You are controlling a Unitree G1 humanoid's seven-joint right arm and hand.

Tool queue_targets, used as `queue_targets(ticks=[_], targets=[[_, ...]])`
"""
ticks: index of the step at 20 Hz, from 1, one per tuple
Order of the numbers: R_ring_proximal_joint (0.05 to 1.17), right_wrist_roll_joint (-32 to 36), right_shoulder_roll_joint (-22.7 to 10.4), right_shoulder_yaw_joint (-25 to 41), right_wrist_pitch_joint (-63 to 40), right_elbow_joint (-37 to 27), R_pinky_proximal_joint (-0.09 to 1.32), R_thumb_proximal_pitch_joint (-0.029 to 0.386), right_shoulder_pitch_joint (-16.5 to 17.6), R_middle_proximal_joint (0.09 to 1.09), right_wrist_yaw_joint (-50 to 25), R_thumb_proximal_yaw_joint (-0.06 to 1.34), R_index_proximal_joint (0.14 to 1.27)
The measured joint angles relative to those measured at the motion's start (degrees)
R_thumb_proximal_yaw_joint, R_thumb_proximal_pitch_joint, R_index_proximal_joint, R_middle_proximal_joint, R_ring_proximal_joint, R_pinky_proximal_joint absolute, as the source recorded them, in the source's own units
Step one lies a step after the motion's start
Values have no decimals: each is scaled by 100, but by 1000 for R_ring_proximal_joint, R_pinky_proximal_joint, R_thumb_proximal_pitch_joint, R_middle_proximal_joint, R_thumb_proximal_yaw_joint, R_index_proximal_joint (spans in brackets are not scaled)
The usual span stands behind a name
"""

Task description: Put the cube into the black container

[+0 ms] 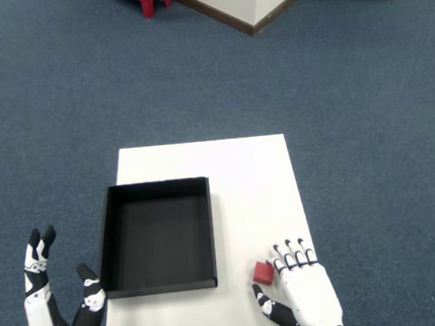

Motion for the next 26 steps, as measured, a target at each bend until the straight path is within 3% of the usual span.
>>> queue_targets(ticks=[11, 13, 16, 17, 18, 19, 22, 26], targets=[[166, 254, 0, 216, 97, 24, -35, 164, -19, 234, 96, 362, 512], [166, 317, -2, 257, 96, 32, -37, 182, -22, 236, 88, 403, 575], [198, 352, 0, 285, 84, 109, -22, 243, -30, 292, 30, 666, 800], [232, 382, 1, 289, 33, 187, 21, 263, -30, 339, -48, 868, 950], [252, 426, -1, 299, -38, 238, 60, 267, -29, 374, -107, 1044, 1083], [278, 450, -1, 310, -138, 295, 120, 210, -29, 418, -270, 1299, 1213], [287, 451, 6, 349, -312, 419, 142, 168, -30, 429, -497, 1320, 1141], [291, 463, 5, 360, -342, 547, 147, 161, -40, 430, -566, 1312, 1128]])
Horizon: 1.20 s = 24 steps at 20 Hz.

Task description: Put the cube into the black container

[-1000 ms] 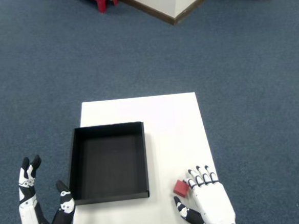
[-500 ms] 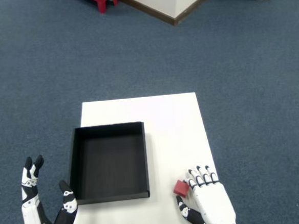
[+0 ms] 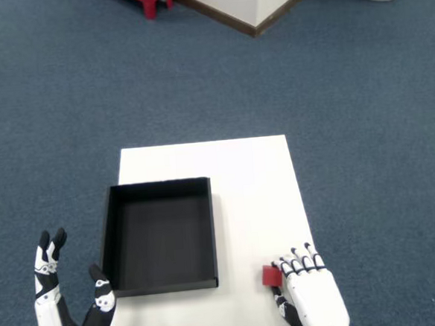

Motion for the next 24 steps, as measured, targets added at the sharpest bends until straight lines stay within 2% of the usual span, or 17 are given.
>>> queue_targets(ticks=[12, 24], targets=[[285, 37, -12, 157, -154, 21, 129, 158, -16, 420, -237, 1253, 1109], [267, 117, -35, 414, -545, -144, 78, 164, -174, 396, -1209, 1215, 1080]])
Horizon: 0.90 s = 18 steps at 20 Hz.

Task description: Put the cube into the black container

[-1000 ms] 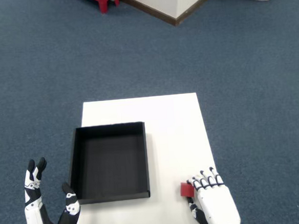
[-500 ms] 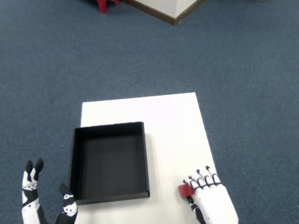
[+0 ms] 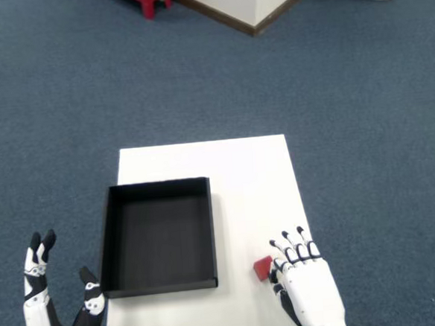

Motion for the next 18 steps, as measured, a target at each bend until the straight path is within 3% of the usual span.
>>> queue_targets(ticks=[6, 10, 11, 12, 13, 14, 18], targets=[[259, 38, -24, 209, -177, -423, 75, 168, -93, 390, -732, 1198, 1081], [255, 37, -26, 263, -181, -444, 70, 169, -104, 387, -817, 1188, 1073], [258, 38, -26, 265, -181, -443, 74, 160, -103, 383, -817, 1058, 936], [266, 38, -27, 266, -181, -438, 70, 100, -103, 337, -818, 651, 528], [233, 39, -26, 267, -180, -429, 21, 53, -103, 280, -817, 470, 316], [199, 42, -26, 269, -180, -405, -8, 37, -103, 256, -814, 421, 264], [168, 116, -26, 279, -53, -373, -29, 39, -114, 225, -582, 463, 349]])
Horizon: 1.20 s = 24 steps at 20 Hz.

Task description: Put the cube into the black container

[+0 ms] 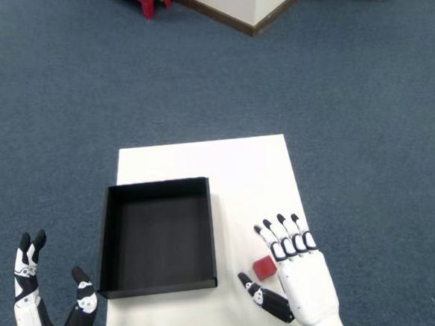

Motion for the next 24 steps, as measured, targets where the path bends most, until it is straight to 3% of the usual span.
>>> queue_targets(ticks=[13, 24], targets=[[144, 200, 1, 111, 131, 115, -42, 35, 13, 195, 560, 592, 373], [129, 419, 0, 88, 205, 478, -52, 22, 18, 177, 900, 621, 393]])
